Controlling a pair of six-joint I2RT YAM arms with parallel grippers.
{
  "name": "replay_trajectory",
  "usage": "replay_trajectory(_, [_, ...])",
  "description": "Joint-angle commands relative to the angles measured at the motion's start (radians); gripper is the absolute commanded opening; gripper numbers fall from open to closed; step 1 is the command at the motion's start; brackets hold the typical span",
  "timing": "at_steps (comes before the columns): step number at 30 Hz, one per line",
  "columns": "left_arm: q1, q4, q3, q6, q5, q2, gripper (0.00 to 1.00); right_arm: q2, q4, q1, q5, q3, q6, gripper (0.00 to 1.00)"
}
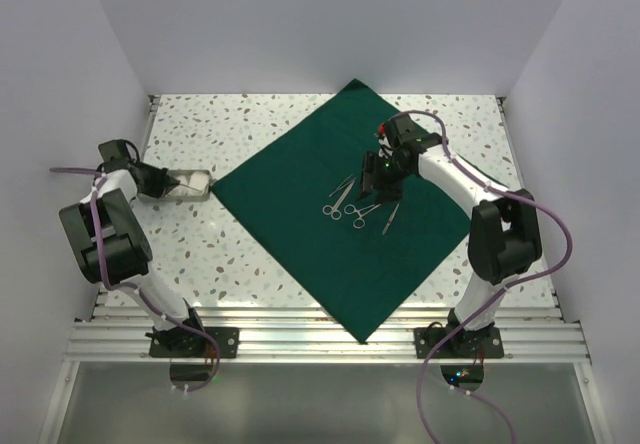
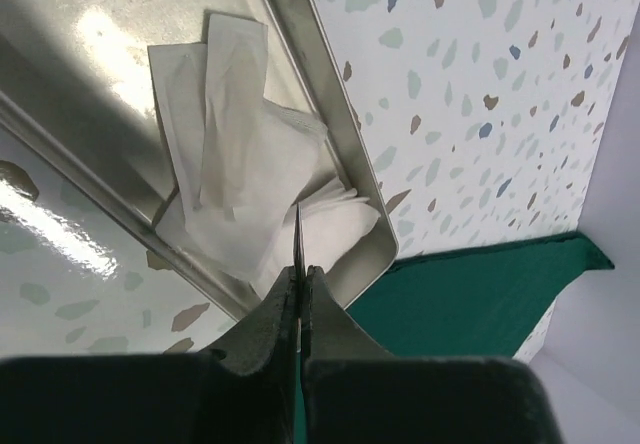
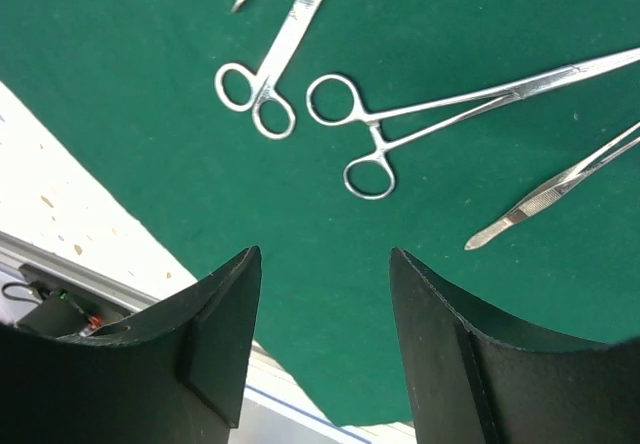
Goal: Prepare the surgical pack
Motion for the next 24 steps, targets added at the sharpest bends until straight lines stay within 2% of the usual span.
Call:
replay_trajectory(1, [0.007, 0.083, 0.032, -0.111, -0.038, 0.03, 0.0, 0.013, -0.008, -0.002, 0.031, -0.002, -0.018, 0.58])
replay_trajectory(8, [0.006, 0.123, 0.063, -0.212, -0.042, 0.103, 0.0, 0.039, -0.014, -0.004, 0.069, 0.003, -0.015, 0.58])
replay_trajectory(9, [0.007, 0.121, 0.066, -0.217, -0.045, 0.108, 0.15, 0.045, -0.022, -0.006, 0.081, 0.006, -0.015, 0.59])
replay_trajectory(11, [0.007, 0.12, 0.078, -0.219, -0.05, 0.111, 0.29, 0.056, -0.04, -0.013, 0.109, 0.012, -0.015, 0.59])
replay_trajectory(12, [0.007, 0.112, 0.084, -0.216, -0.05, 0.114, 0.4, 0.064, -0.049, -0.018, 0.127, 0.015, -0.016, 0.59])
replay_trajectory(15, [0.007, 0.089, 0.094, -0.2, -0.036, 0.107, 0.54, 0.103, -0.089, -0.044, 0.164, 0.038, -0.005, 0.57])
replay_trajectory(18, [0.007, 0.074, 0.077, -0.18, -0.038, 0.067, 0.62, 0.128, -0.108, -0.059, 0.212, 0.057, 0.008, 0.54])
replay_trajectory(24, [-0.013, 0.051, 0.035, -0.101, -0.015, 0.005, 0.65, 0.192, -0.129, -0.064, 0.262, 0.081, 0.027, 0.54])
